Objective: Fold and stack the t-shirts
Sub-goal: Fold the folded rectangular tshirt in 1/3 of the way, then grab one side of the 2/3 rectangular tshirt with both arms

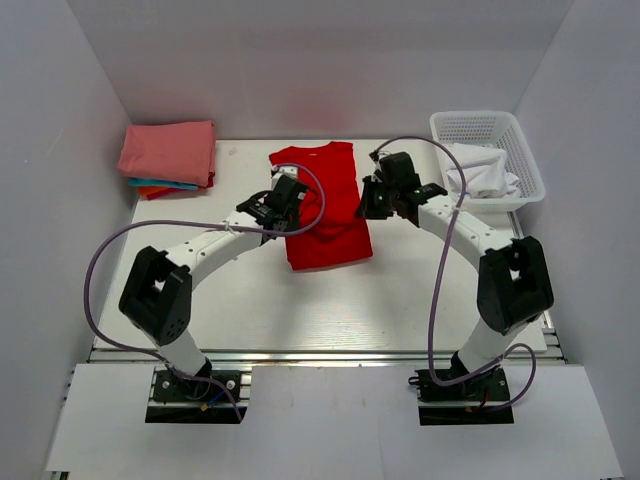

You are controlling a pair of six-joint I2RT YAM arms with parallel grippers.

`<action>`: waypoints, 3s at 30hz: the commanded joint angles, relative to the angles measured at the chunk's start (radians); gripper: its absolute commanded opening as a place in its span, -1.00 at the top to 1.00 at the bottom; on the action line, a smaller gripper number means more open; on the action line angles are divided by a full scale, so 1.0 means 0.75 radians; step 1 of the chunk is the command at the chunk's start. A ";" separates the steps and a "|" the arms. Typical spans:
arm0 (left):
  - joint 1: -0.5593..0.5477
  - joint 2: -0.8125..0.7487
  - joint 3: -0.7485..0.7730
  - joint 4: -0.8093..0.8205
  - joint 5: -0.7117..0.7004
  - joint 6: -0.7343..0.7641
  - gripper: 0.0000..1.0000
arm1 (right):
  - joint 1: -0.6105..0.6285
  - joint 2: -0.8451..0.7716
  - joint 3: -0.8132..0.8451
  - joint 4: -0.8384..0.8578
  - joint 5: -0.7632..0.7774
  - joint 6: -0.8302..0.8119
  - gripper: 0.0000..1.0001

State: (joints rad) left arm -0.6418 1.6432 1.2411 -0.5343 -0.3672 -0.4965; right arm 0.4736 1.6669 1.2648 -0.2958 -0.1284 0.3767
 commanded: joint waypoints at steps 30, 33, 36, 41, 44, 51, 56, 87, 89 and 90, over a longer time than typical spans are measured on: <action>0.338 0.550 0.507 0.164 0.136 0.214 0.21 | -0.175 0.790 0.760 0.143 -0.111 0.042 0.65; 0.377 0.564 0.562 0.219 0.172 0.202 -0.54 | -0.200 0.847 0.880 0.167 -0.121 0.074 0.17; 0.414 0.597 0.705 0.177 0.193 0.216 -0.97 | -0.226 0.897 1.009 0.161 -0.213 0.097 -0.39; 0.428 0.519 0.659 0.129 0.195 0.230 -1.00 | -0.224 0.733 0.788 0.167 -0.260 -0.009 -0.79; 0.416 0.364 0.402 0.176 0.291 0.245 -1.00 | -0.227 0.515 0.511 0.204 -0.266 -0.054 -0.79; 0.367 0.182 -0.012 0.346 0.696 0.190 -1.00 | -0.229 0.212 -0.019 0.349 -0.319 0.019 -0.81; 0.279 0.169 -0.135 0.373 0.682 0.139 -1.00 | -0.229 0.207 -0.165 0.356 -0.416 0.079 -0.81; 0.167 0.218 -0.297 0.410 0.543 0.165 1.00 | -0.229 0.285 -0.302 0.470 -0.487 0.191 1.00; 0.167 0.160 -0.321 0.434 0.555 0.177 1.00 | -0.229 0.269 -0.312 0.470 -0.483 0.189 1.00; 0.167 0.131 -0.354 0.434 0.575 0.177 1.00 | -0.227 0.232 -0.336 0.470 -0.479 0.183 1.00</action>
State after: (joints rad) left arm -0.5068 1.8038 1.0260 -0.1898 0.0216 -0.3824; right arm 0.2996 1.9156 1.0405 0.0315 -0.4675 0.5171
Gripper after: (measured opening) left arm 0.017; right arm 0.023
